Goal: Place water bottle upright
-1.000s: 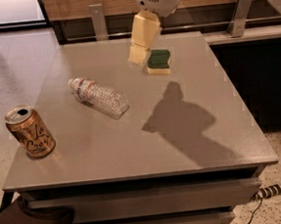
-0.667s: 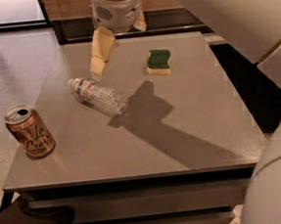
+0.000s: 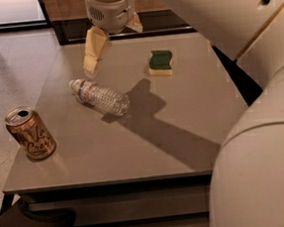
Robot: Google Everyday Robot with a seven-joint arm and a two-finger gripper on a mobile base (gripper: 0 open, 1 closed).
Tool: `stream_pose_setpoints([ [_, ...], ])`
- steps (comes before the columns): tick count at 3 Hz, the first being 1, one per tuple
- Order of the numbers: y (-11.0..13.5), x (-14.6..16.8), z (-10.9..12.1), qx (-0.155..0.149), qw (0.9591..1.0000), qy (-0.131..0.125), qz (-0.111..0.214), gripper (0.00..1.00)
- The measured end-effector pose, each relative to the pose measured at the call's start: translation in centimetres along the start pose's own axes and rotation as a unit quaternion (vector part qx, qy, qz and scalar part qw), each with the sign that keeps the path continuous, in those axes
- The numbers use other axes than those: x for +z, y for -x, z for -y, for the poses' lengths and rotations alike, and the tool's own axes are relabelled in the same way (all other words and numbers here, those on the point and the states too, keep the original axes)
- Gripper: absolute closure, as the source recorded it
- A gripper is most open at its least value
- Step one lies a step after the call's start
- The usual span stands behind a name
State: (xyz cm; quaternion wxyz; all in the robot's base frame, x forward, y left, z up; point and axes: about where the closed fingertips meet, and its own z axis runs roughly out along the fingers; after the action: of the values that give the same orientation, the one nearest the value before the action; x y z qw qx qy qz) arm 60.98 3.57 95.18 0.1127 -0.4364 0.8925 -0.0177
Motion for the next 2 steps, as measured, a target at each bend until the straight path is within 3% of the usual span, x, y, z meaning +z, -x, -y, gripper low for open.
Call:
stream_pose_setpoints([
  [2, 4.1, 3.6, 0.1, 0.081, 0.9962, 0.020, -0.024, 0.00],
])
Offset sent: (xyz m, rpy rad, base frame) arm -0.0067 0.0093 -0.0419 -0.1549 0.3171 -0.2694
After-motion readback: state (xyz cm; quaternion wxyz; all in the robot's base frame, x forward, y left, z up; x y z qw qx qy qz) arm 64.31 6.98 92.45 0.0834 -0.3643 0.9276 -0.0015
